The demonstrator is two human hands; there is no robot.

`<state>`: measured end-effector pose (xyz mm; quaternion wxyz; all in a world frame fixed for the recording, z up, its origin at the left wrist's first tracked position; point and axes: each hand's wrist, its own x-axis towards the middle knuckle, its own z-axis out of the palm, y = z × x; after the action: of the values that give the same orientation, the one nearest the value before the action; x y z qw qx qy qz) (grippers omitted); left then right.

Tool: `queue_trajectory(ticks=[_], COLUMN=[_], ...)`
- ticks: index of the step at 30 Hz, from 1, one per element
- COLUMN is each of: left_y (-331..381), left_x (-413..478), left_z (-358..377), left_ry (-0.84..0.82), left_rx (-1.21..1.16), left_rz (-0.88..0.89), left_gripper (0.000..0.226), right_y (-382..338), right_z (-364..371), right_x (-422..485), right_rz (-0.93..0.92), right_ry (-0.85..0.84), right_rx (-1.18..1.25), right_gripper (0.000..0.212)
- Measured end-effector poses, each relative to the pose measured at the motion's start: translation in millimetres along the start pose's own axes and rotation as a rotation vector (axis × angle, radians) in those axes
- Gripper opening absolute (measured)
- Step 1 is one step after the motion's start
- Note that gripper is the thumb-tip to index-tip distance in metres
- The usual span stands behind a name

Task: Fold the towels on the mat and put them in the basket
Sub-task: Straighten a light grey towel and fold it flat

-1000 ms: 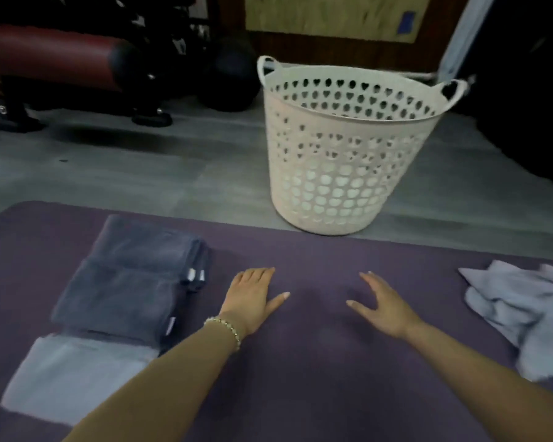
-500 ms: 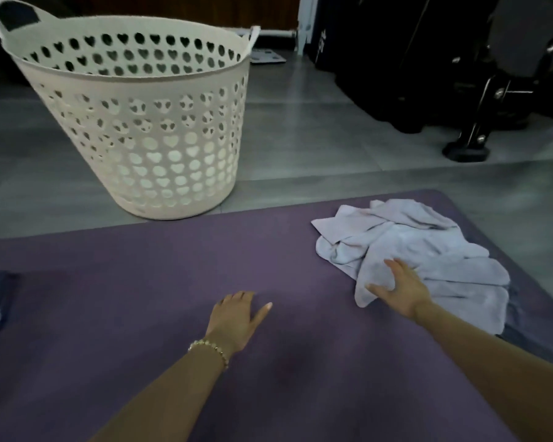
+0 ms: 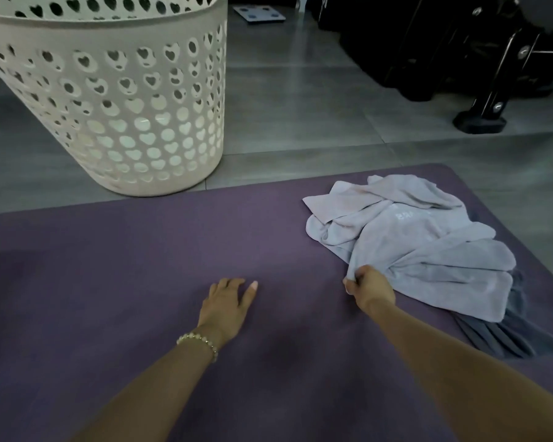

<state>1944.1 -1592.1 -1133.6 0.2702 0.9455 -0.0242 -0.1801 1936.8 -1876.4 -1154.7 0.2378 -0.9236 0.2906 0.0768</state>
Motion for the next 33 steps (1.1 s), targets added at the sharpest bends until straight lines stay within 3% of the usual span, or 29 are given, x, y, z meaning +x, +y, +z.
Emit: queue_trajectory(ticks=[2,5,8,10,11,14,16,18,21,23,24,27,30,33], left_y=[3,20,30,18,3,-49,-87,-130,-202,-244,-257,-263,-235,-188], left_x=[-4,-12,-15,-22,-23,-27,-32,-40,-58,-70,-76,-82,-74,-66], left_z=[4,2,-12,-35,-47,-80,-105,-127,-156,-171,-177,-182,-163,-135], left_ry=[-0.024,-0.172,-0.405,-0.532,-0.529,-0.286,-0.088,0.026,0.099,0.177,0.215,0.381,0.55,0.355], left_rx=[-0.134,-0.579,-0.977,-1.113,-1.113,-0.959,-0.883,-0.697,-0.228,-0.1,-0.096,-0.045,0.067,-0.047], left_rz=[0.03,-0.086,-0.355,-0.426,-0.388,-0.309,-0.33,-0.354,-0.414,-0.496,-0.516,-0.519,-0.267,0.047], left_gripper=[0.054,0.046,0.068,0.063,0.052,0.04,0.037,0.037,0.043,0.047,0.049,0.045,0.036,0.056], right_y=[-6,-40,-99,-135,-152,-189,-206,-215,-215,-212,-209,-201,-202,-210], right_z=[0,-1,6,20,26,28,23,26,38,43,43,52,67,77], right_x=[-5,-30,-82,-116,-130,-145,-145,-134,-113,-103,-101,-104,-116,-122], right_rz=[-0.025,-0.158,-0.384,-0.478,-0.517,-0.575,-0.504,-0.452,-0.532,-0.527,-0.48,-0.248,-0.119,-0.075], right_ry=[-0.022,-0.121,-0.515,-0.808,-0.896,-1.077,-1.043,-0.83,-0.354,-0.113,-0.069,-0.238,-0.385,-0.419], right_rx=[0.146,0.445,0.488,0.42,0.382,0.347,0.479,0.577,0.337,0.105,0.014,0.031,0.295,0.322], right_gripper=[0.04,0.052,0.037,0.014,0.005,0.021,0.019,0.024,0.043,0.055,0.061,0.074,0.066,0.06])
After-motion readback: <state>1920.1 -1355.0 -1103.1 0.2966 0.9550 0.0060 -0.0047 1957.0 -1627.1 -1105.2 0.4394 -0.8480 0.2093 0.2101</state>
